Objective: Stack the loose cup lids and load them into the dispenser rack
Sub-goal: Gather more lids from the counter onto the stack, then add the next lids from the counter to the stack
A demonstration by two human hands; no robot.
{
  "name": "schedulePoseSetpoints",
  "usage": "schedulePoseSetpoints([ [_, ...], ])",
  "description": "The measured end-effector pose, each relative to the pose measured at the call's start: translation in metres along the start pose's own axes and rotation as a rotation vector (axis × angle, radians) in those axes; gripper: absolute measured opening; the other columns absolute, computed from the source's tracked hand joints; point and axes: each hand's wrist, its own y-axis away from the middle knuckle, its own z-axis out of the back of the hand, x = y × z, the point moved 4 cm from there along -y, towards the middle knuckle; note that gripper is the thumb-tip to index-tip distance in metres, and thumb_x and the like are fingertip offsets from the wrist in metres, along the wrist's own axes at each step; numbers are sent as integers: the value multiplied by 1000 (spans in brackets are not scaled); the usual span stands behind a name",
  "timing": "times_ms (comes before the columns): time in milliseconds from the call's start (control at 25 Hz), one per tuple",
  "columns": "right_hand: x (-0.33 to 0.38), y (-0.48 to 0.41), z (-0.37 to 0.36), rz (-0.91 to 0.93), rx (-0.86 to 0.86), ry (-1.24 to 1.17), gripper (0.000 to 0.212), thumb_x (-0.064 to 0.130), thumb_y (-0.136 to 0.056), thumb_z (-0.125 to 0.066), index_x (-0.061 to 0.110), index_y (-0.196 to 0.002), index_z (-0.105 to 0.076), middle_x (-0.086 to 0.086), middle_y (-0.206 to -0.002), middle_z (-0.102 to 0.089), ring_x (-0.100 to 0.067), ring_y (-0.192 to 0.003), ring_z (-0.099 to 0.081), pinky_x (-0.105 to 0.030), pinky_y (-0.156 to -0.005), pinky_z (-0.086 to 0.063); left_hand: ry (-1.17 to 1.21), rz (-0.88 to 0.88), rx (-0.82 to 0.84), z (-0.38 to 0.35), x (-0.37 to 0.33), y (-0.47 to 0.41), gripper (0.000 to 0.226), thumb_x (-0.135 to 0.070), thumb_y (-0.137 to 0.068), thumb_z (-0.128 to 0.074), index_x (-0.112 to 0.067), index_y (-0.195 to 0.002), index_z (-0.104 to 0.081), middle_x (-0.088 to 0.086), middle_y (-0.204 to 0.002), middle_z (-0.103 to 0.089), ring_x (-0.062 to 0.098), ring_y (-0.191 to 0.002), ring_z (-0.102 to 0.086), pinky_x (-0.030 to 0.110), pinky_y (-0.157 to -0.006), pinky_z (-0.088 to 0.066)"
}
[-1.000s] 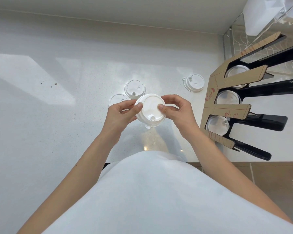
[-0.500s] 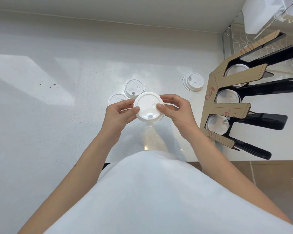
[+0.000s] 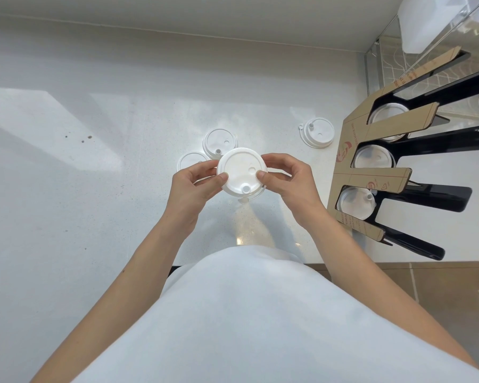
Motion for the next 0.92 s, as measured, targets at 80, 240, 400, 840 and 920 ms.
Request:
schedulePoseSetpoints([
  [80, -1, 0, 1, 2, -23, 15, 34, 8, -82, -78, 8, -115, -68, -5, -114, -71, -16, -89, -73, -25, -77, -57, 11, 8, -1, -1, 1, 0, 39, -2, -86, -75, 1, -124, -68, 16, -112, -67, 20, -105, -70, 38, -99, -58],
  [240, -1, -1, 0, -14, -50, 38, 36, 9, -80, -81, 9, -114, -69, -2, -111, -71, -14, -88, -73, -25, -77, -59, 34, 15, -9, -3, -1, 2, 26, -6, -87, -76, -5, -113, -72, 12, -104, -68, 17, -98, -70, 32, -93, -60],
  [400, 0, -3, -2, -22, -65, 65, 40, 10, -77, -83, 12, -114, -69, 0, -109, -71, -13, -90, -74, -26, -80, -60, 30, 3, -50, -2, -1, 0, 15, -2, -89, -73, -15, -96, -73, 3, -93, -74, 7, -84, -74, 31, -91, -61],
  [840, 4, -40, 6, -51, -96, 115, 32, 19, -86, -75, 20, -117, -67, 0, -112, -71, -12, -99, -69, -31, -92, -56, -49, 19, -145, 8, 2, -24, 14, -12, -92, -73, -15, -105, -73, 5, -96, -75, 18, -92, -68, 36, -94, -56],
  [920, -1, -56, 18, -85, -196, 127, 35, 19, -86, -72, 20, -121, -64, 1, -112, -68, -13, -98, -66, -33, -92, -55, -69, 35, -158, 10, 4, -29, 20, -15, -90, -74, -12, -110, -73, 8, -105, -75, 18, -95, -68, 39, -96, -55],
])
